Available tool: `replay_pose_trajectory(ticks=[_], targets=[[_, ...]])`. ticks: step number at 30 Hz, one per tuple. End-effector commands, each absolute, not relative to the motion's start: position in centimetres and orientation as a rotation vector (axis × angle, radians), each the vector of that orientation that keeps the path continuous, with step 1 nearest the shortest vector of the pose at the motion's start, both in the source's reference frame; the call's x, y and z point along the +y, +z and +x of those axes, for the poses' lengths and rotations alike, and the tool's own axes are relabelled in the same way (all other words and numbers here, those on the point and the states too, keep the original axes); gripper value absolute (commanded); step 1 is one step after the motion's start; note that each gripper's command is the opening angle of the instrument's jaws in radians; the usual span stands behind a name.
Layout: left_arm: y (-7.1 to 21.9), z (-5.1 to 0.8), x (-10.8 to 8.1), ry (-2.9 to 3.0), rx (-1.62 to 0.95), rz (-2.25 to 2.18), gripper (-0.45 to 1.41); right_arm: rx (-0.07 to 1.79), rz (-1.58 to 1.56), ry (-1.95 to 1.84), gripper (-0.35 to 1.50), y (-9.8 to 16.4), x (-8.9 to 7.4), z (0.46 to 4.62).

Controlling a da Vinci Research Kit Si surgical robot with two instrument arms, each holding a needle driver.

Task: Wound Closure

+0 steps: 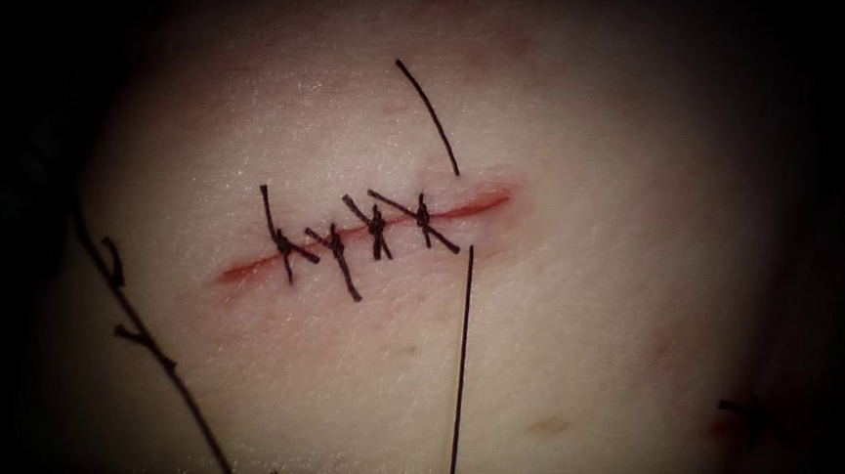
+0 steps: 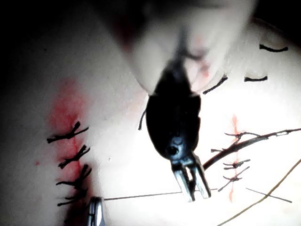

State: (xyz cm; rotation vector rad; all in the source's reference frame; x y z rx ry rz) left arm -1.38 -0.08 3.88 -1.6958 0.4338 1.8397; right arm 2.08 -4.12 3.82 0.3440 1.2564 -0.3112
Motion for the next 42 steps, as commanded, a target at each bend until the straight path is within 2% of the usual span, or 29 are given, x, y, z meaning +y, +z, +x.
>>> replay_pose_trajectory(ticks=[1,2,3,5,6,11,14,16,17,18,20,22,23,26,27,31,34,36,40,42], targets=[[3.9,-1.45,-0.1,1.843,0.431,-1.695,-0.45,1.254,0.358,-0.295,-0.35,3.9,-4.2,2.11],[4.0,-1.45,-0.1,1.838,0.427,-1.694,-0.45,1.256,0.365,-0.281,-0.35,3.9,-4.2,2.11],[4.0,-1.48,-0.1,1.845,0.422,-1.696,-0.45,1.263,0.352,-0.262,0.54,3.9,-4.1,2.1],[4.0,-1.51,-0.1,1.848,0.413,-1.694,-0.45,1.215,0.266,-0.187,1.26,3.9,-3.9,2.03],[4.0,-1.53,-0.1,1.845,0.408,-1.694,-0.45,1.177,0.227,-0.141,1.3,4.0,-3.8,1.92],[4.2,-1.56,-0.1,1.849,0.39,-1.697,-0.45,0.933,0.042,-0.047,1.31,4.0,-3.1,1.35],[4.3,-1.58,0.0,1.846,0.381,-1.696,-0.45,0.832,-0.05,0.032,1.21,4.0,-2.7,1.14],[4.4,-1.62,-0.1,1.849,0.376,-1.691,-0.45,0.852,-0.084,0.122,1.2,4.1,-2.5,1.14],[4.4,-1.66,-0.1,1.854,0.376,-1.687,-0.45,0.872,-0.095,0.161,1.26,4.1,-2.5,1.16],[4.4,-1.69,-0.1,1.857,0.369,-1.682,-0.45,0.898,-0.105,0.195,1.25,4.1,-2.4,1.19],[4.5,-1.83,-0.1,1.873,0.352,-1.671,-0.45,0.948,-0.033,0.332,0.99,4.2,-2.2,1.38],[4.6,-1.96,-0.1,1.89,0.33,-1.67,-0.45,0.989,0.082,0.475,0.88,4.3,-2.1,1.63],[4.7,-2.04,-0.1,1.895,0.317,-1.664,-0.45,1.0,0.123,0.531,0.69,4.4,-2.0,1.79],[4.8,-2.12,-0.1,1.902,0.297,-1.658,-0.45,0.974,0.098,0.569,0.91,4.6,-1.8,1.99],[4.8,-2.14,-0.1,1.902,0.29,-1.658,-0.45,0.972,0.098,0.581,0.93,4.6,-1.7,2.06],[5.0,-2.21,-0.1,1.911,0.274,-1.656,-0.45,0.969,0.138,0.674,0.89,5.0,-1.5,2.5],[5.0,-2.21,-0.1,1.906,0.269,-1.655,-0.45,0.971,0.147,0.699,0.91,5.1,-1.4,2.66],[5.0,-2.21,-0.2,1.906,0.269,-1.656,-0.45,0.976,0.165,0.704,0.81,5.1,-1.4,2.76],[5.0,-2.2,-0.2,1.909,0.266,-1.656,-0.45,0.961,0.163,0.714,0.78,5.2,-1.3,2.91],[5.0,-2.2,-0.2,1.909,0.265,-1.656,-0.45,0.962,0.161,0.715,0.32,5.3,-1.3,2.94]])
